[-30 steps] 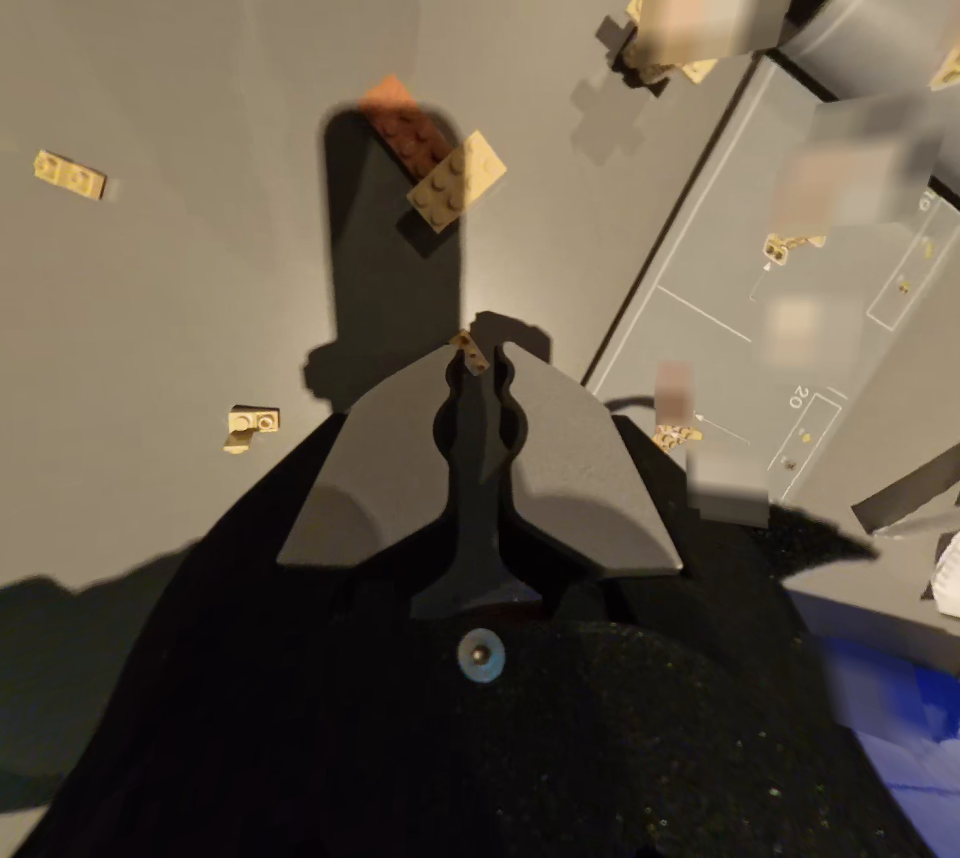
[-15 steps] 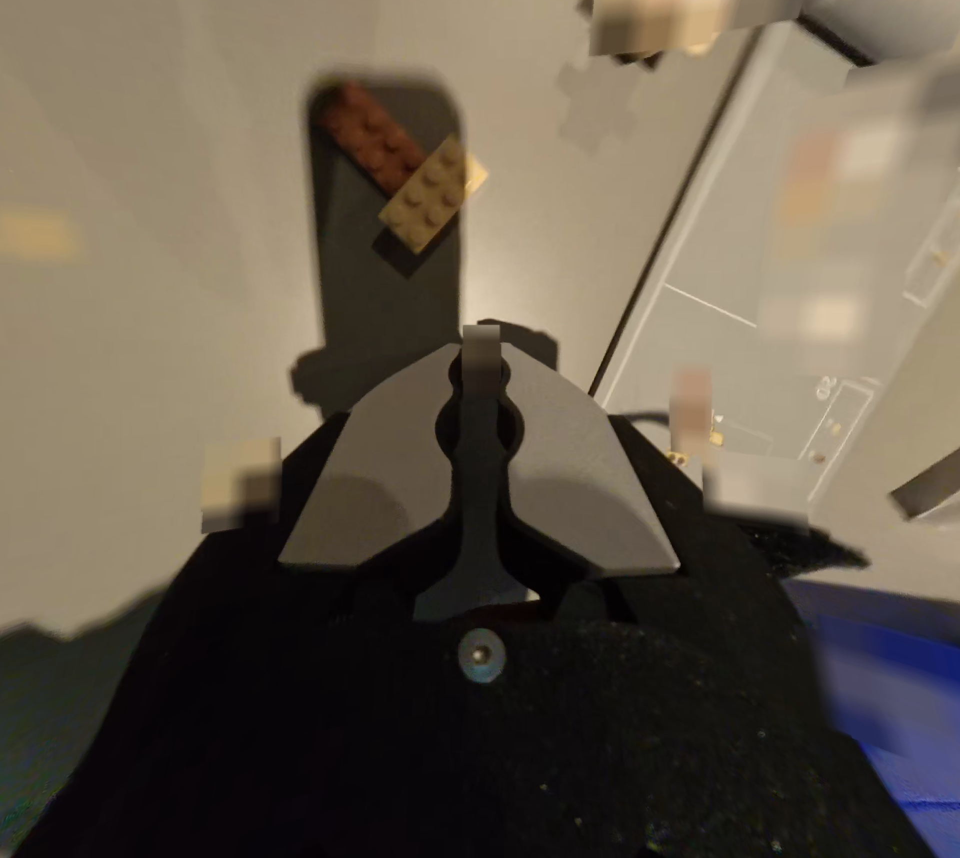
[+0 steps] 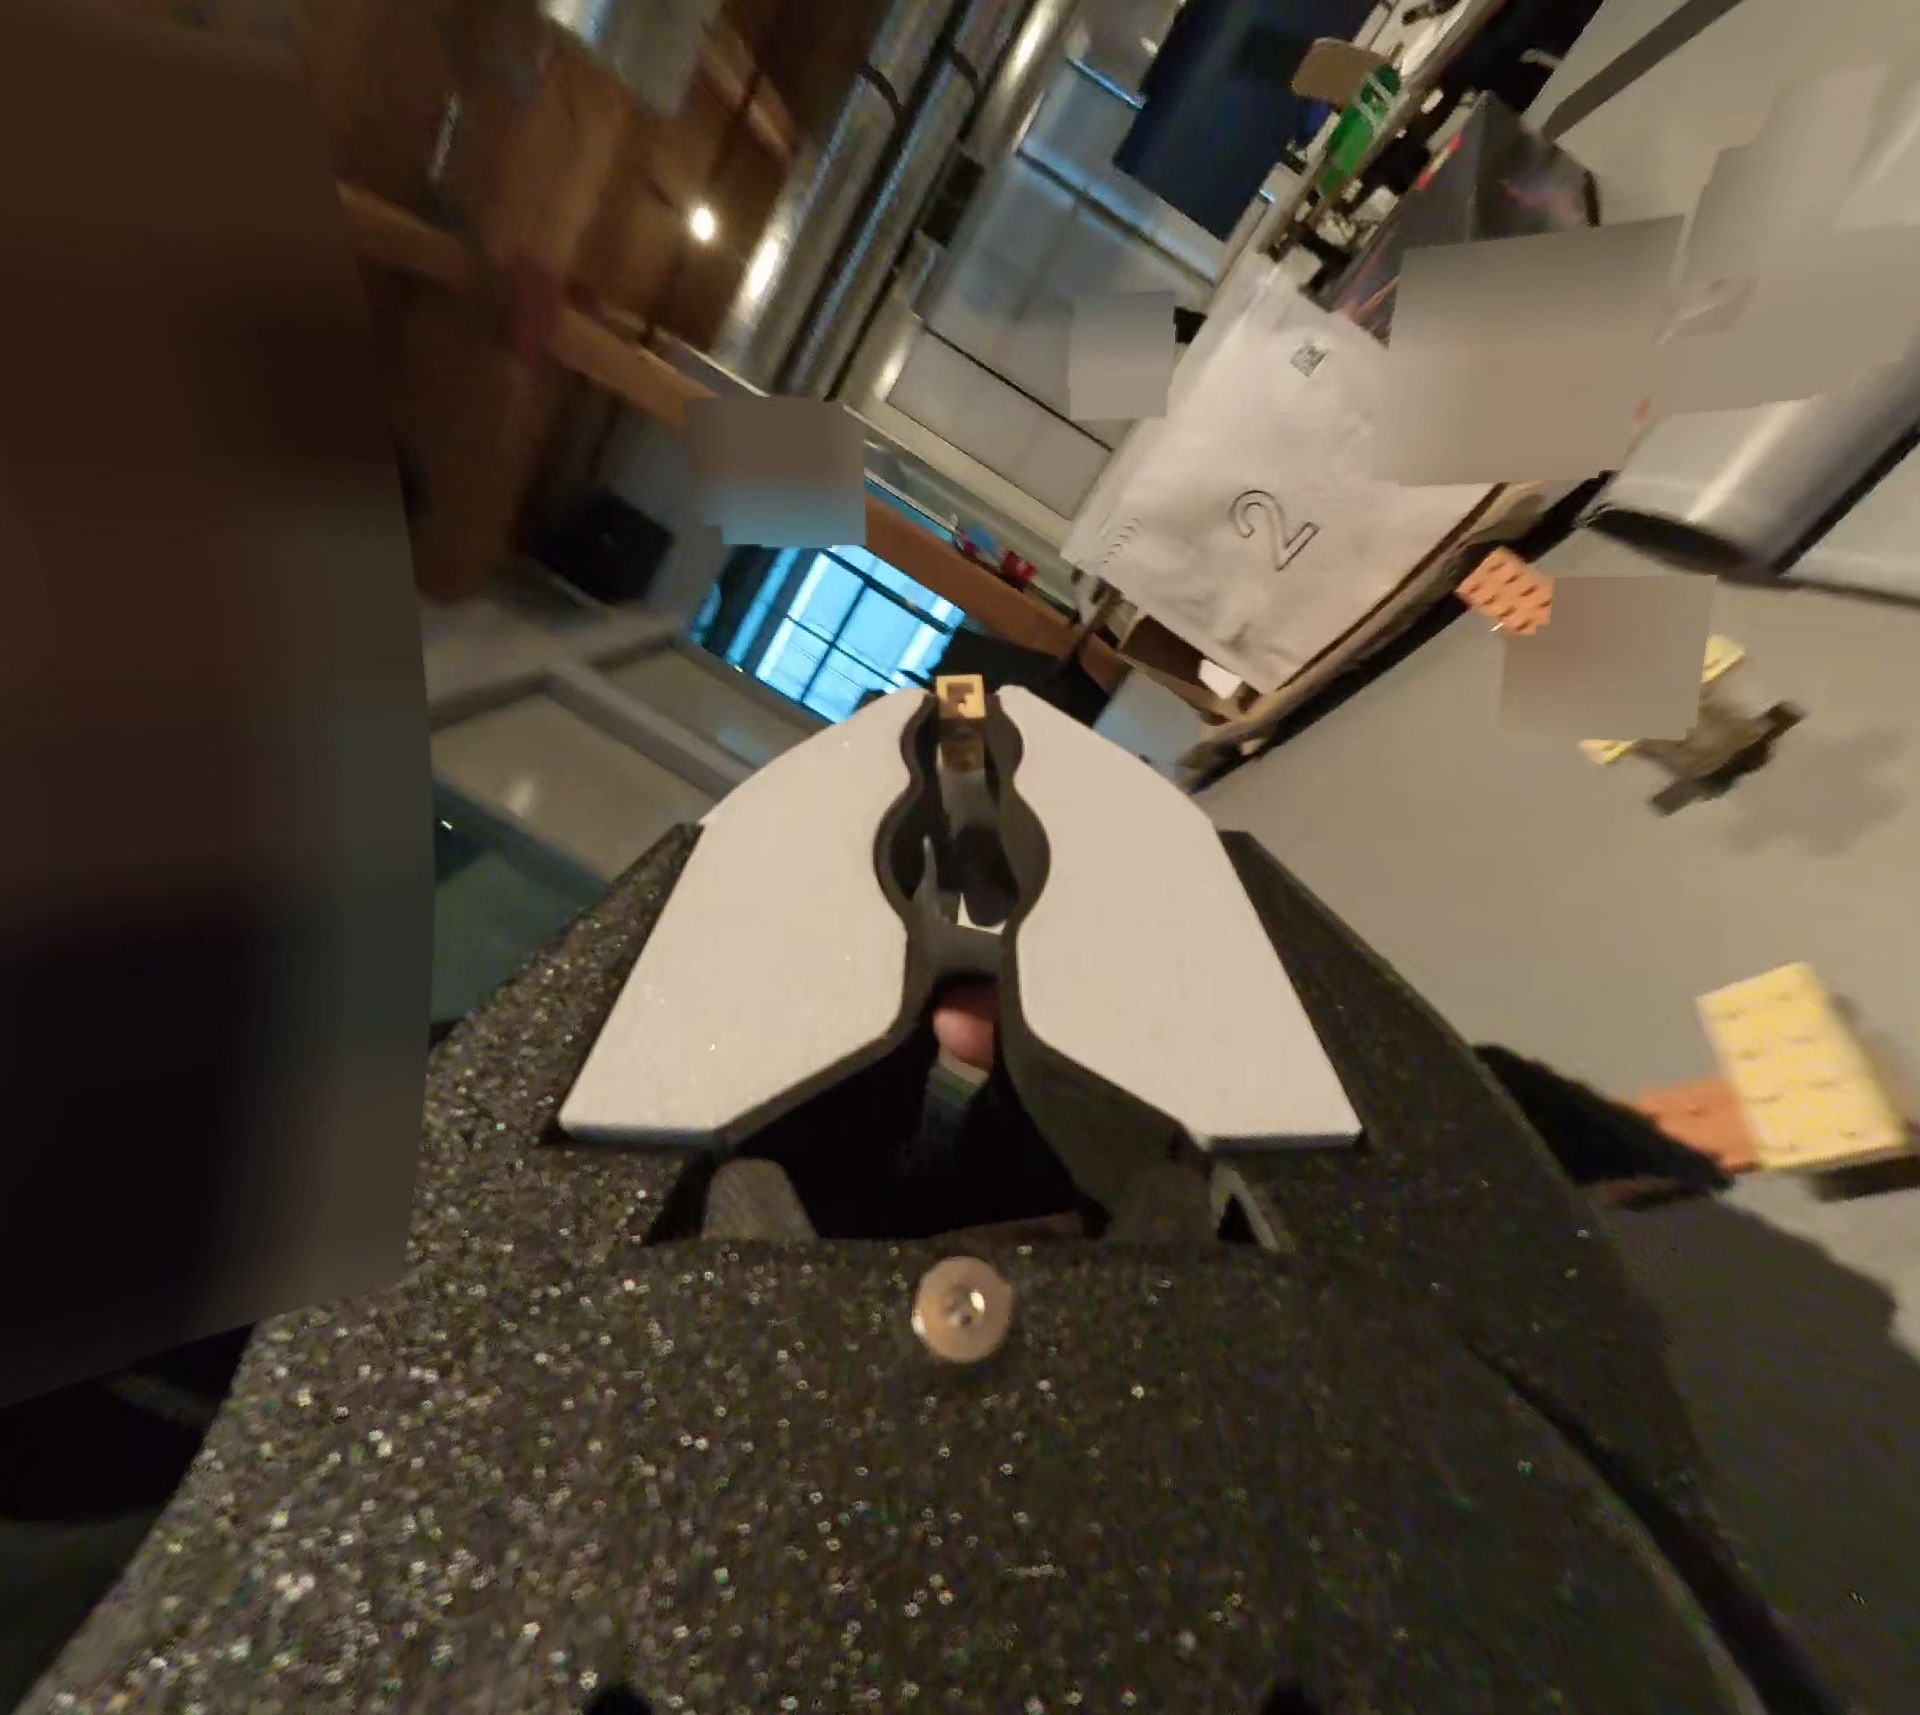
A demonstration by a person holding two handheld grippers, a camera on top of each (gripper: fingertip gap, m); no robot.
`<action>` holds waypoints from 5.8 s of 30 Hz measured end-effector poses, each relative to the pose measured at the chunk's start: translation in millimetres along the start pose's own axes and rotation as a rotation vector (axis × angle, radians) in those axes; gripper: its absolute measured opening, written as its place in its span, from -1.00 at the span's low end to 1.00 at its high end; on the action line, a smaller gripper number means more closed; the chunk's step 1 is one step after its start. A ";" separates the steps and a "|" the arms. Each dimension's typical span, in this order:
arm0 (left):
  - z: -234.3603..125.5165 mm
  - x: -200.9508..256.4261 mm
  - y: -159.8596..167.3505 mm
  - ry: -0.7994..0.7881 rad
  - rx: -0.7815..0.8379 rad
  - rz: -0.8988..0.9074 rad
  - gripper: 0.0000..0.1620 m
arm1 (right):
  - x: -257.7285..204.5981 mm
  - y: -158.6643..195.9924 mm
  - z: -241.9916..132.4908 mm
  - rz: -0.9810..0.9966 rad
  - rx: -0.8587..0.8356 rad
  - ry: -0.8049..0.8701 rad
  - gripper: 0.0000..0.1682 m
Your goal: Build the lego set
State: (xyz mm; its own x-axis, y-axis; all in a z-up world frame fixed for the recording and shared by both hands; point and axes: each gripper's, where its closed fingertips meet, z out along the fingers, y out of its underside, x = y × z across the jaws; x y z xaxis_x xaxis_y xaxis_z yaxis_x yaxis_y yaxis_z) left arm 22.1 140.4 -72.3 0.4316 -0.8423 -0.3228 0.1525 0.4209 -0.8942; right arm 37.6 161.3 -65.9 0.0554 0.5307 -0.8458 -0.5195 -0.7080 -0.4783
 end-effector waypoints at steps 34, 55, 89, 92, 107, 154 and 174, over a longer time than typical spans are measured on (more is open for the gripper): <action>0.3 0.8 -3.0 -0.126 -0.041 0.240 -0.97 | -12.9 33.1 15.2 0.079 0.009 -0.054 -0.77; -26.7 82.5 36.4 0.576 -0.296 0.012 -0.97 | 53.3 121.5 -125.1 -0.776 -0.804 0.654 -0.83; -36.5 106.4 57.3 0.672 -0.515 -0.022 -0.96 | 79.6 130.9 -110.3 -0.731 -0.936 0.716 -0.90; -34.0 105.7 60.0 0.655 -0.524 -0.058 -0.96 | 79.7 128.9 -109.3 -0.771 -0.938 0.702 -0.91; -32.4 118.0 72.6 0.692 -0.615 0.031 -0.96 | 61.2 114.1 -97.5 -1.266 -1.077 0.730 -0.91; -32.5 115.6 54.5 0.722 -0.524 -0.132 -0.96 | 29.9 108.4 -84.1 -0.999 -0.686 0.314 -0.95; -46.1 94.0 73.9 0.650 -0.637 -0.074 -0.96 | 79.6 135.7 -100.6 -1.503 -1.669 0.506 -0.82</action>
State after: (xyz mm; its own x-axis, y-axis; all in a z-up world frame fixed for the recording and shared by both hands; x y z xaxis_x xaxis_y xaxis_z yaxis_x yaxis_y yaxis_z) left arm 33.0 76.8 -183.0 -0.1751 -0.9648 -0.1961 -0.4429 0.2550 -0.8595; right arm 57.2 60.6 -221.9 -0.1315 0.9342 0.3316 0.9814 0.1698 -0.0892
